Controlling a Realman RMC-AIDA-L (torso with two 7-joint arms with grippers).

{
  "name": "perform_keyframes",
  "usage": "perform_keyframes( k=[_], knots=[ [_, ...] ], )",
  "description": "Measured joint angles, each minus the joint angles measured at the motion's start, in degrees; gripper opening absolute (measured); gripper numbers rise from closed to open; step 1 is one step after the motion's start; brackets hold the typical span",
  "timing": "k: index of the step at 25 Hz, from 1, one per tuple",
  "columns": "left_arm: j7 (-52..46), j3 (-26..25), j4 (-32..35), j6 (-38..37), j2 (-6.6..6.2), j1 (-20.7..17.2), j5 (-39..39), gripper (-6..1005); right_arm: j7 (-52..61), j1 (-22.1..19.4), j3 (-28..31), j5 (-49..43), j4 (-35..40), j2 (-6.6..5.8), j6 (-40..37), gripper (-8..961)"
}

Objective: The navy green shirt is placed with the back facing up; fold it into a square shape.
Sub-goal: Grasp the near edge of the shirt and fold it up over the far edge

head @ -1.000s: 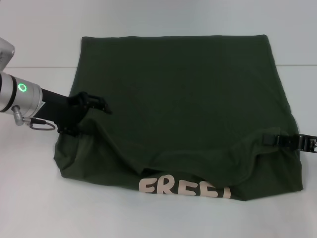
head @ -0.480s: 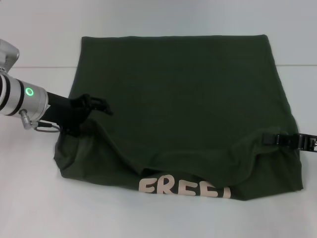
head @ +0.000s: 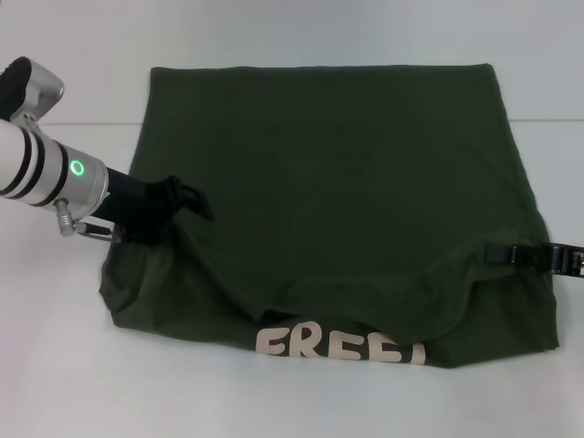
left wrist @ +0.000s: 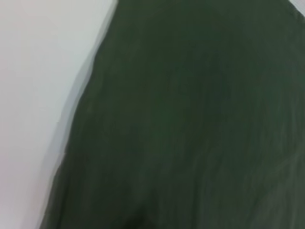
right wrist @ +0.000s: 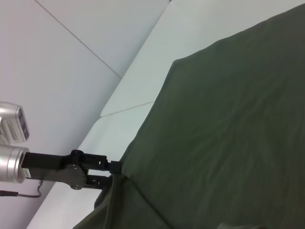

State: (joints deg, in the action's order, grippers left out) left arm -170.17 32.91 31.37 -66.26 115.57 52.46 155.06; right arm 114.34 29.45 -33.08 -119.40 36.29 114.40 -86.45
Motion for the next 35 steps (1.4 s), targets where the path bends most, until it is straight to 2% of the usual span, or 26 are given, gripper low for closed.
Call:
perform_keyframes(
  k=[2,8,15,20,26,35],
  knots=[
    [0.5,2.2,0.6,0.0,0.0,0.0,-0.1,772,0.0,0.0,0.0,0.0,0.0,0.0,0.0,85],
    [0.9,4.1,0.6,0.2,0.01,-0.3,-0.2,579,0.0,0.0,0.3,0.1,0.0,0.02,-0.4,91],
    [0.8,4.5,0.5,0.2,-0.01,-0.4,0.3,114,-0.2,0.0,0.4,0.1,0.1,-0.03,-0.9,98],
    [2.7,4.6,0.7,0.1,0.13,-0.4,-0.1,103,-0.5,0.0,0.4,0.1,0.1,-0.06,-1.0,103],
    [6.1,4.3,2.6,-0.9,1.15,-1.6,-1.5,89,-0.9,-0.1,0.4,0.1,0.1,-0.13,-1.1,110],
    [10.0,4.4,7.9,-3.2,1.51,-7.7,-10.2,43,-4.1,-0.8,4.0,0.2,0.1,-0.23,-4.1,119]
  ],
)
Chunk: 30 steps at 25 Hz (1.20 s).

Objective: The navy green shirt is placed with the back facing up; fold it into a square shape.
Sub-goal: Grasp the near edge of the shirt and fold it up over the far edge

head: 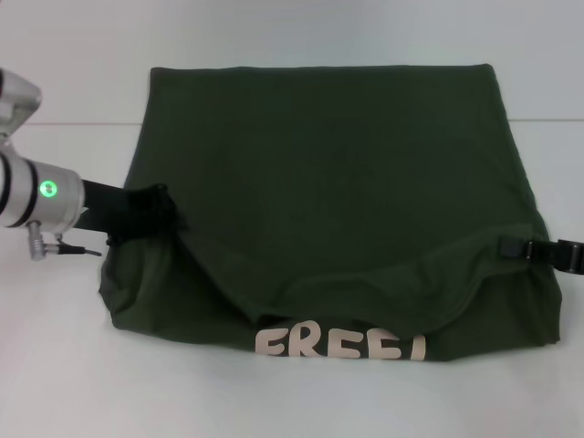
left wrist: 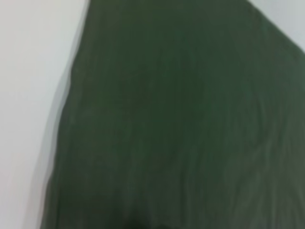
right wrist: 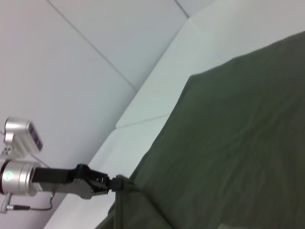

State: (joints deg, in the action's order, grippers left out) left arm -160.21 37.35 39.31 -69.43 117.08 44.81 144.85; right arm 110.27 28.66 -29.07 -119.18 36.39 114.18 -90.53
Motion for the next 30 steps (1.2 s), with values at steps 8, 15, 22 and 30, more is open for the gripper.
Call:
perform_keyframes(
  k=[8,15,22,30],
  knots=[
    [5.7,-0.6,1.4,0.3,-0.41,-4.9,-8.7,44,-1.7,-0.9,4.6,0.0,-0.6,0.72,-0.5,127],
    [10.2,-2.9,1.5,0.1,-0.45,-5.9,-11.5,44,-3.0,-0.9,5.4,2.9,-0.7,1.55,0.0,135],
    [15.2,-6.7,1.9,-0.2,-0.81,-7.2,-16.5,43,-3.5,-0.7,5.5,7.9,-0.9,2.08,3.2,142],
    [21.8,-9.9,1.9,1.6,-0.98,-7.6,-21.5,43,-3.9,1.9,4.8,8.4,-1.4,3.66,13.1,150]
  ],
)
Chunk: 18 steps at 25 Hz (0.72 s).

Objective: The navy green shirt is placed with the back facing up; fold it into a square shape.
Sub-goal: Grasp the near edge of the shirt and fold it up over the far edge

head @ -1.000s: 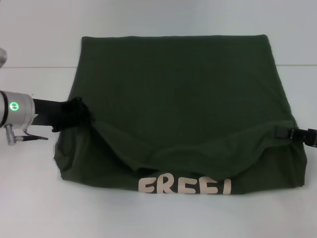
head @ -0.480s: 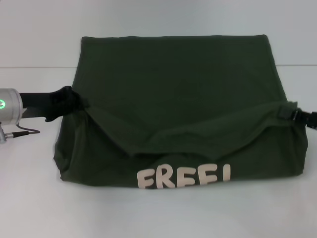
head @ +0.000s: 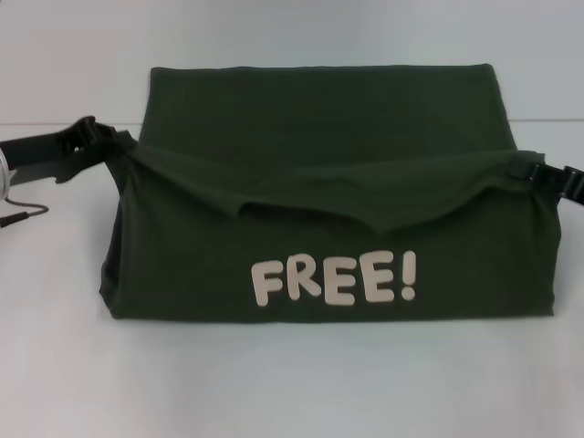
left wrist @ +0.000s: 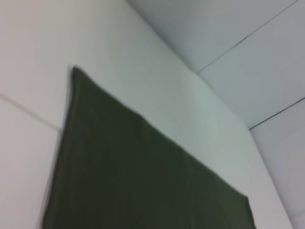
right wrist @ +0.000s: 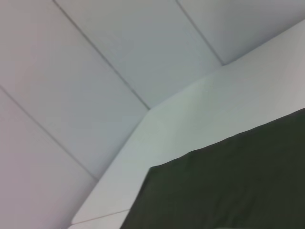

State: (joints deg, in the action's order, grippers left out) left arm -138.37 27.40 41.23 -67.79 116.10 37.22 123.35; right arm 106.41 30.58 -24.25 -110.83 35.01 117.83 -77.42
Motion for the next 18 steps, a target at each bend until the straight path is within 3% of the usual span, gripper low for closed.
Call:
perform_keyframes(
  k=[7,18],
  knots=[
    [6.3,0.2,-2.0,4.0,0.71,0.5,-4.8,44,-0.4,2.0,-1.9,-0.4,-0.6,1.54,9.0,158],
    [12.8,0.4,-6.0,9.7,1.73,1.8,-9.2,44,-1.5,3.4,-5.2,-0.1,-3.3,1.87,17.6,169]
  ],
)
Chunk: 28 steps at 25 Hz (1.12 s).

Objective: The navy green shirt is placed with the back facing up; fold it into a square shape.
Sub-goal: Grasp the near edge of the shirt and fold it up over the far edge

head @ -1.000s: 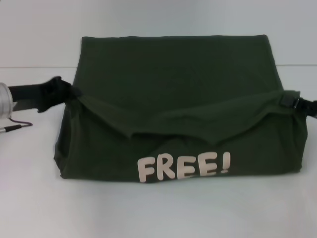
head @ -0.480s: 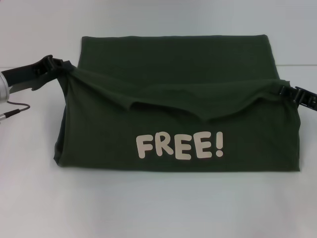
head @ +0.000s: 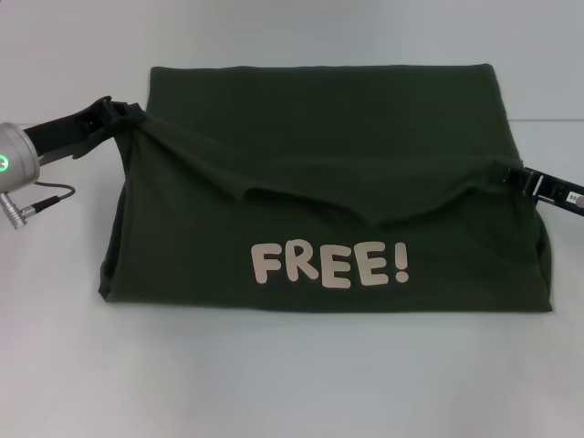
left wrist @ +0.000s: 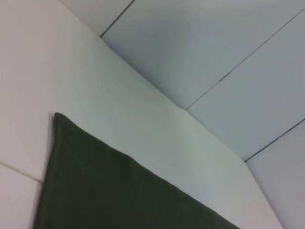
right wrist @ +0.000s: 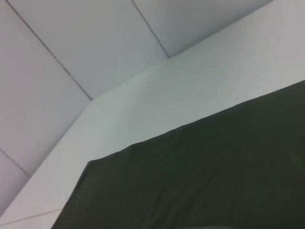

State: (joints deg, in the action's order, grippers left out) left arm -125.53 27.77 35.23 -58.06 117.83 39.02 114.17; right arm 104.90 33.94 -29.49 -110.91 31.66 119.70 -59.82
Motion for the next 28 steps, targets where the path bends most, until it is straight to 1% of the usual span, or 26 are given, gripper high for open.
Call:
perform_keyframes(
  k=[9,13,17,21,22,24,26,28],
  knots=[
    [3.6,0.1,-3.1,3.4,0.35,1.4,-1.8,44,-0.4,1.3,-0.8,0.9,-0.5,0.0,5.1,179],
    [4.9,0.1,-4.1,5.9,0.8,1.6,-1.9,43,-0.5,1.9,-2.1,0.8,-1.5,0.0,7.6,183],
    [6.0,0.1,-4.2,9.6,2.12,1.6,-1.9,43,-0.5,2.3,-3.7,0.8,-2.1,0.0,10.0,187],
    [7.4,0.1,-4.3,14.4,3.89,1.8,-2.0,44,-0.5,2.8,-4.1,0.5,-3.3,0.02,11.8,191],
    [8.4,0.1,-4.4,15.7,4.53,1.9,-2.0,44,-0.5,2.9,-4.3,0.4,-3.5,0.0,12.2,192],
    [10.3,0.1,-4.4,16.9,5.41,2.2,-2.0,44,-0.5,3.0,-5.0,0.3,-3.6,0.01,13.1,194],
    [12.3,0.2,-4.5,17.4,5.89,2.6,-2.0,74,-0.5,3.0,-5.8,0.4,-3.6,0.04,13.8,196],
    [13.9,0.2,-5.1,17.2,5.99,3.1,-2.0,104,-0.5,3.0,-6.1,0.5,-3.8,0.05,14.5,199]
  ],
)
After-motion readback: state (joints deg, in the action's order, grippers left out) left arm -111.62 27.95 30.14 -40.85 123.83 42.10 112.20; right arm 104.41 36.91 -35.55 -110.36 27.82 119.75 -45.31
